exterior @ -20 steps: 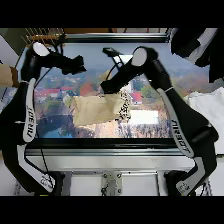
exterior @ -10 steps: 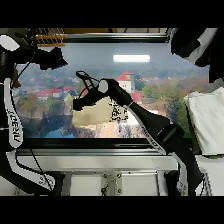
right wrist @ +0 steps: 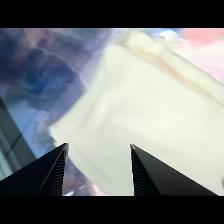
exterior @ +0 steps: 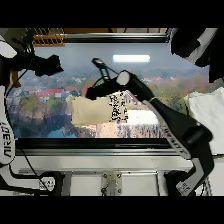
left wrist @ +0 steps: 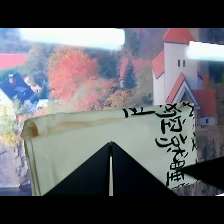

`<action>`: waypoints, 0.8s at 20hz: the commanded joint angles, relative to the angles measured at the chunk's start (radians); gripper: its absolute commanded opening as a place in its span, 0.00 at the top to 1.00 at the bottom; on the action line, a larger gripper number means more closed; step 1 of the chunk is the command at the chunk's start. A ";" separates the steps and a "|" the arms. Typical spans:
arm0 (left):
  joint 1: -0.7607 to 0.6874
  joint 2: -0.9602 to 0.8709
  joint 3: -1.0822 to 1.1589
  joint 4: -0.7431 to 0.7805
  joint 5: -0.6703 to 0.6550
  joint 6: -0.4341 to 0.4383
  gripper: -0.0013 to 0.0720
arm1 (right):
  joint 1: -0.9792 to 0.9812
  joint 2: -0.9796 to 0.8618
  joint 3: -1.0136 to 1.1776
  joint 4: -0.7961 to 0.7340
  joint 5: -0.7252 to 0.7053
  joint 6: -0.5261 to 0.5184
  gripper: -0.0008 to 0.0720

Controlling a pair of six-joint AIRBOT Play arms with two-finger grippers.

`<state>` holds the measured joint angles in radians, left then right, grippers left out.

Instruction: Fold the clothes and pants, and hang the long-sleeved shirts on hangers.

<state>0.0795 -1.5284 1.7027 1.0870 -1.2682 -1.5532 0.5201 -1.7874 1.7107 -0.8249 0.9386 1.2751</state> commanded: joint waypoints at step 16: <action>-0.233 0.200 -0.483 0.018 0.208 0.036 0.97 | -0.326 -0.081 -0.392 0.251 0.083 -0.058 0.00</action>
<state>-0.1425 -1.3300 1.2255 1.1038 -1.0760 -1.5177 0.1452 -1.7981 1.2850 -0.6952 1.0206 1.2533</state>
